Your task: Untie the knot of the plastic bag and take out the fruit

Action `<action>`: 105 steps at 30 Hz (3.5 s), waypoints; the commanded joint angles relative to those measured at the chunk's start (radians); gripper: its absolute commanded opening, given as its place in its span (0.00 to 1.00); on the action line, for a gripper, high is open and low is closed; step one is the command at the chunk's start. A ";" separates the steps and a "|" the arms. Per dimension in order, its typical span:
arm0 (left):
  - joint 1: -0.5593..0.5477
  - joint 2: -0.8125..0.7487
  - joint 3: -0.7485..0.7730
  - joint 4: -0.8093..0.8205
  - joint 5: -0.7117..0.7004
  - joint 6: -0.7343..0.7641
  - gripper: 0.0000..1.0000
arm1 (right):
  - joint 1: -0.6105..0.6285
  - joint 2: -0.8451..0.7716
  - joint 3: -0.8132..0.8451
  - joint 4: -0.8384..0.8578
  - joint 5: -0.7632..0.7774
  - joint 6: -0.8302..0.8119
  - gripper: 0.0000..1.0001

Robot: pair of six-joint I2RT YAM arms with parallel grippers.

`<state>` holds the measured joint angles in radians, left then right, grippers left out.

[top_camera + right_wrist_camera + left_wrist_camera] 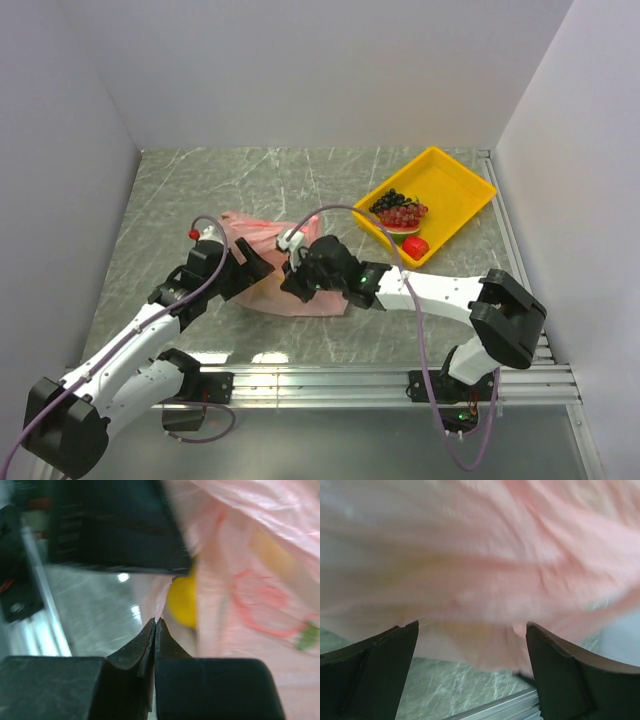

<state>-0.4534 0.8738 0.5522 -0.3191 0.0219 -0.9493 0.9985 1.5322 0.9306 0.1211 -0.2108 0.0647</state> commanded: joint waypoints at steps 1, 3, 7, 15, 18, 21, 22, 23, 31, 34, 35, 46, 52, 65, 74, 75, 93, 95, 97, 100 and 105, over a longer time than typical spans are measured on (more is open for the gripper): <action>-0.004 -0.013 -0.046 0.106 0.016 -0.077 0.94 | 0.060 -0.032 -0.036 0.084 -0.050 0.047 0.00; -0.005 -0.016 -0.069 0.118 0.018 -0.094 0.93 | 0.078 -0.029 -0.042 0.083 -0.041 0.055 0.00; -0.005 -0.025 -0.092 0.135 0.000 -0.105 0.87 | 0.112 -0.029 -0.044 0.083 -0.036 0.063 0.00; -0.007 -0.035 -0.135 0.114 0.007 -0.089 0.01 | 0.118 -0.092 0.023 -0.046 0.051 -0.005 0.39; -0.005 -0.081 -0.140 0.086 -0.002 -0.072 0.01 | 0.072 -0.121 0.092 -0.113 0.060 -0.051 0.59; -0.005 -0.110 -0.135 0.063 -0.005 -0.046 0.01 | 0.042 -0.112 0.152 -0.172 0.091 -0.103 0.60; -0.007 -0.111 -0.133 0.057 -0.005 -0.042 0.00 | 0.026 -0.095 0.166 -0.182 0.115 -0.115 0.61; -0.005 -0.114 -0.129 0.052 -0.001 -0.033 0.01 | 0.019 -0.086 0.180 -0.193 0.119 -0.135 0.61; -0.005 -0.142 -0.121 0.037 0.009 -0.017 0.01 | -0.032 0.014 0.228 -0.235 0.116 -0.227 0.68; -0.007 -0.139 -0.112 0.034 0.019 0.000 0.01 | -0.032 0.035 0.215 -0.218 0.088 -0.269 0.77; -0.005 -0.133 -0.109 0.029 0.018 0.003 0.00 | -0.034 0.045 0.223 -0.225 0.093 -0.281 0.79; -0.001 -0.306 -0.116 -0.104 -0.172 -0.078 0.00 | -0.184 0.049 0.104 -0.247 0.090 -0.228 0.79; 0.015 -0.358 -0.138 -0.152 -0.246 -0.131 0.00 | -0.196 0.055 -0.006 -0.279 0.094 -0.025 0.37; 0.055 -0.248 -0.092 -0.080 -0.109 0.049 0.00 | -0.126 -0.213 0.074 -0.370 0.116 -0.055 0.61; 0.055 -0.295 -0.109 -0.043 -0.050 0.057 0.01 | -0.124 -0.081 0.217 -0.298 0.099 -0.204 0.71; 0.055 -0.300 -0.107 -0.043 -0.047 0.055 0.01 | -0.124 -0.037 0.221 -0.290 0.090 -0.221 0.71; 0.055 -0.286 -0.147 0.006 -0.002 0.032 0.01 | -0.034 0.215 0.350 -0.144 -0.078 -0.221 0.86; 0.055 -0.288 -0.158 0.011 0.000 0.023 0.00 | -0.029 0.239 0.372 -0.130 -0.027 -0.192 0.83; 0.055 -0.289 -0.167 0.012 -0.004 0.017 0.01 | -0.031 0.269 0.375 -0.123 0.019 -0.166 0.79; 0.055 -0.294 -0.182 0.006 -0.010 0.001 0.01 | -0.029 0.302 0.375 -0.089 0.100 -0.154 0.67; 0.055 -0.303 -0.204 -0.038 -0.048 -0.060 0.01 | -0.061 0.298 0.334 -0.071 0.198 -0.114 0.04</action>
<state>-0.4023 0.5838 0.3611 -0.3485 -0.0006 -0.9619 0.9615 1.8599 1.2694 -0.0124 -0.1192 -0.0937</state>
